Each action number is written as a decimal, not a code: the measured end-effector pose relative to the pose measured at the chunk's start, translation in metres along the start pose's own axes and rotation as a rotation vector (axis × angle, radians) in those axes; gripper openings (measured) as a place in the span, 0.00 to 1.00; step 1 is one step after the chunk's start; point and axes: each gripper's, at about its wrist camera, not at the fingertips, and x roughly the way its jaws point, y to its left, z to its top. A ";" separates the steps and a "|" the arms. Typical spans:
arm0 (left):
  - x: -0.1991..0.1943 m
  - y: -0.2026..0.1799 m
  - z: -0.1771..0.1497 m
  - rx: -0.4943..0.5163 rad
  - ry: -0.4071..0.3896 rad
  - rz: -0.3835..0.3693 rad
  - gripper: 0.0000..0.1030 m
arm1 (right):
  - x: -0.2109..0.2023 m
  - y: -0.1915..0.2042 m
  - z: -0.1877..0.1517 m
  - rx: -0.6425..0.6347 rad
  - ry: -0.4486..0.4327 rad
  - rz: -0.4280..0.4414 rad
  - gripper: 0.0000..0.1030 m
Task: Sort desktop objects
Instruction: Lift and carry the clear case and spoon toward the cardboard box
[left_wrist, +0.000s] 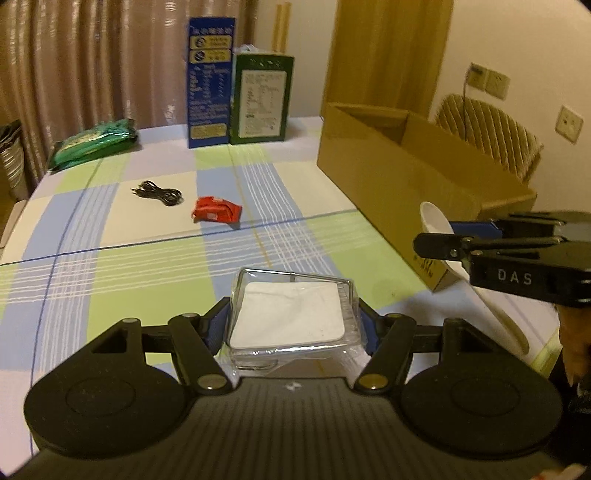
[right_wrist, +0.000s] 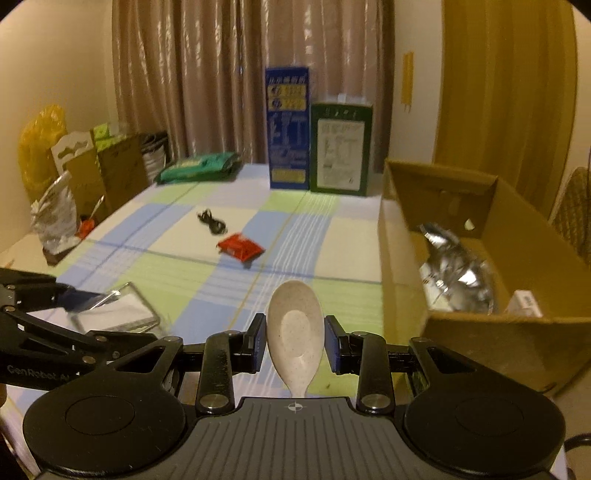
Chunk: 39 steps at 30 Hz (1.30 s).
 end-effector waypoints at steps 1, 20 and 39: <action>-0.004 -0.002 0.002 -0.007 -0.003 0.004 0.61 | -0.005 -0.001 0.002 0.005 -0.007 -0.004 0.29; -0.037 -0.062 0.022 -0.021 -0.024 -0.002 0.61 | -0.082 -0.044 0.021 0.127 -0.106 -0.073 0.29; -0.022 -0.134 0.072 0.048 -0.052 -0.104 0.61 | -0.118 -0.129 0.043 0.167 -0.178 -0.191 0.29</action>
